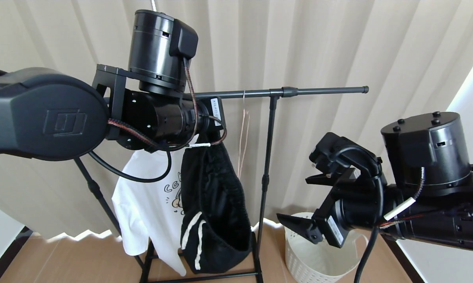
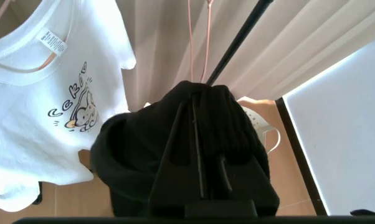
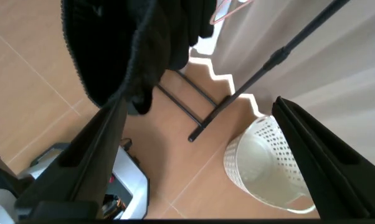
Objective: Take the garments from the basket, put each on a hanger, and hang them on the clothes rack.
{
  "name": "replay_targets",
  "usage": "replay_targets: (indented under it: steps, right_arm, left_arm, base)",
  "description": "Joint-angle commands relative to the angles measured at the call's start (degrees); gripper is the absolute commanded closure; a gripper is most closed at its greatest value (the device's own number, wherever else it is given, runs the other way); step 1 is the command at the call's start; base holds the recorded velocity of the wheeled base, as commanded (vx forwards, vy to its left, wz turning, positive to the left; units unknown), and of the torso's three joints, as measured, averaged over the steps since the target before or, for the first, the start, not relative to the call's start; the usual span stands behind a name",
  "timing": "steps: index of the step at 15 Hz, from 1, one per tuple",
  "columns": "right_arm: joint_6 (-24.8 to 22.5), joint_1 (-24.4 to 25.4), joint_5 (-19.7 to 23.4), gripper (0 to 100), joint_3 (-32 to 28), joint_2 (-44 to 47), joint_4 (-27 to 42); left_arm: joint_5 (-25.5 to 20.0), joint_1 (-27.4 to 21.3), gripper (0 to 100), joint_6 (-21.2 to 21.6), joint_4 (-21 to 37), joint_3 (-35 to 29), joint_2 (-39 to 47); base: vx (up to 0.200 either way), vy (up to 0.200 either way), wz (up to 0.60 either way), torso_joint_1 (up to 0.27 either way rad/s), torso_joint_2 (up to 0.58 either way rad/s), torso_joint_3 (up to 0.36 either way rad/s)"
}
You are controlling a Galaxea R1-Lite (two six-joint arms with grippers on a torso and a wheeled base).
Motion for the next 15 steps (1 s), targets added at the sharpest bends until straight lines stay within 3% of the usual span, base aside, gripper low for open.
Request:
replay_targets:
  steps: [1, 4, 15]
  right_arm:
    - [1.59, 0.09, 0.05, 0, 0.72, 3.36, -5.09]
    - [7.74, 1.59, -0.04, 0, 0.72, 6.79, -12.12]
    - [8.09, 0.62, -2.15, 0, -0.59, 13.82, -13.35]
  left_arm:
    - [0.01, -0.58, 100, -0.03, 0.06, 0.38, -0.15]
    - [0.1, -0.75, 100, -0.03, 0.06, 0.38, -0.15]
    - [0.18, -2.86, 100, -0.03, 0.24, 1.0, -3.31]
  base:
    - [0.0, 0.0, 0.0, 0.0, 0.0, 0.0]
    - [0.0, 0.0, 0.0, 0.0, 0.0, 0.0]
    - [0.0, 0.0, 0.0, 0.0, 0.0, 0.0]
